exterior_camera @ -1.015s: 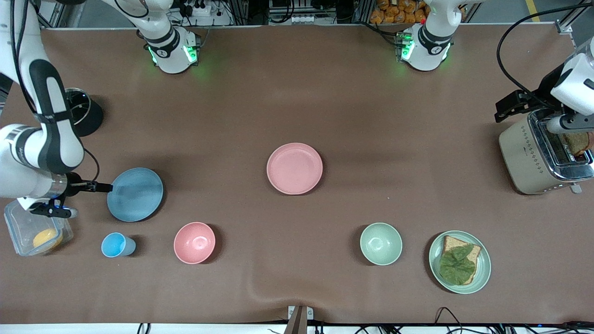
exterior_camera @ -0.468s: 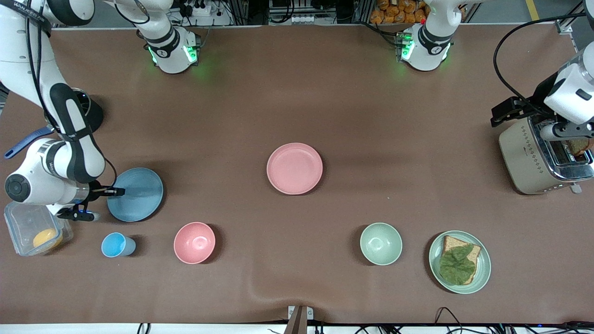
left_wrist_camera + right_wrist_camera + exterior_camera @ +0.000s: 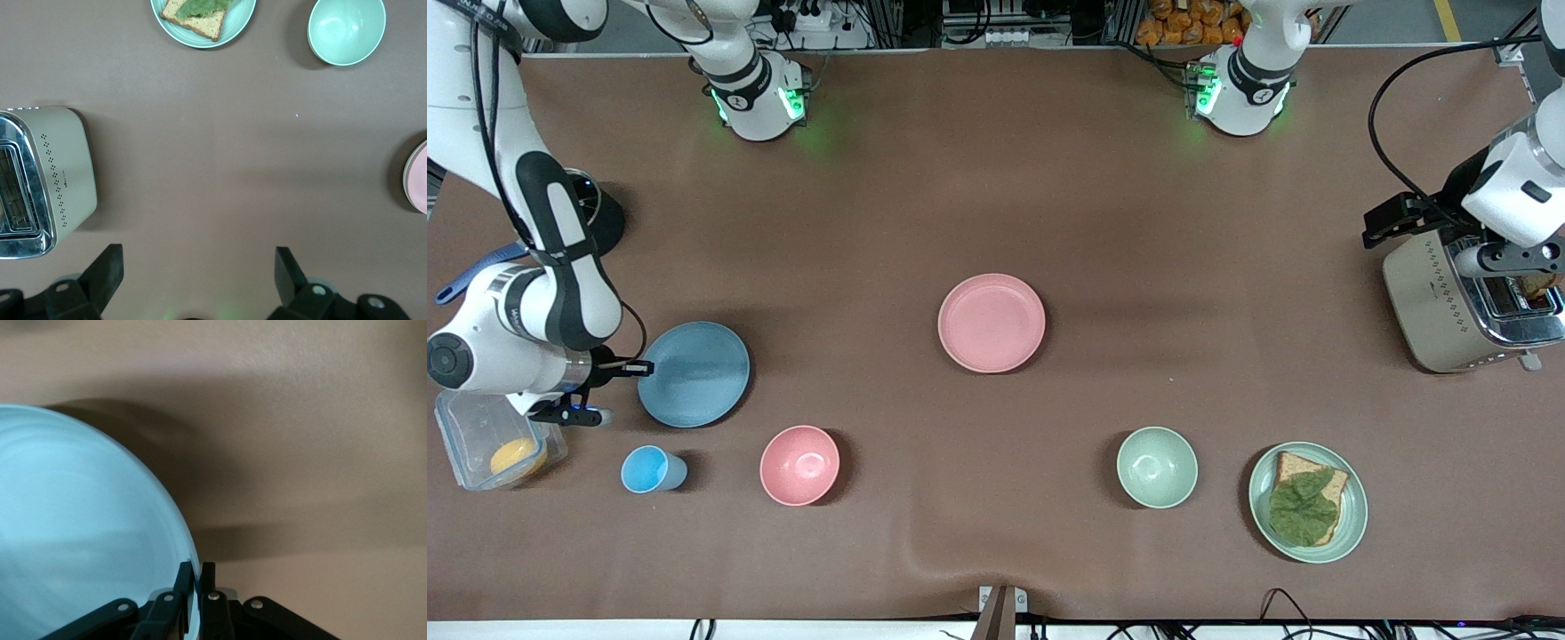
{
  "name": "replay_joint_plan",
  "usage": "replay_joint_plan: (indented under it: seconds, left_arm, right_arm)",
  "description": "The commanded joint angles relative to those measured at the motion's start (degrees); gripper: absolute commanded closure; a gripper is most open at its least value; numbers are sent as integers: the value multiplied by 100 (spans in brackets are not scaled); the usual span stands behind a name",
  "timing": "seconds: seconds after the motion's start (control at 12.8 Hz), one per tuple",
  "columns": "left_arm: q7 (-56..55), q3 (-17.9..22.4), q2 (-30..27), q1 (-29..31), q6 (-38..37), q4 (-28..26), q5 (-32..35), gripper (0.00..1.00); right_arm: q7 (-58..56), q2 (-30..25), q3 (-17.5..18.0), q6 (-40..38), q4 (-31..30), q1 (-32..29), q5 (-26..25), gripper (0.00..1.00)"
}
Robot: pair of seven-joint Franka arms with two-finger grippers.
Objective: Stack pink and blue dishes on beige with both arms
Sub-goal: 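Carry the blue plate with the right gripper onto the pink plate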
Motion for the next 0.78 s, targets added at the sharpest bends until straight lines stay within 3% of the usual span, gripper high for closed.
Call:
replay_joint_plan:
  seconds: [0.0, 0.39, 0.7]
  left_arm:
    - [142, 19, -17, 22, 61, -24, -164, 0]
    - [142, 19, 27, 48, 61, -41, -164, 0]
    - [142, 19, 45, 57, 96, -59, -155, 0]
  right_arm:
    - [-2, -547, 9, -437, -74, 156, -14, 100]
    - [199, -1049, 18, -1078, -13, 665, 13, 100]
    - [1208, -1120, 18, -1202, 119, 1332, 267, 100]
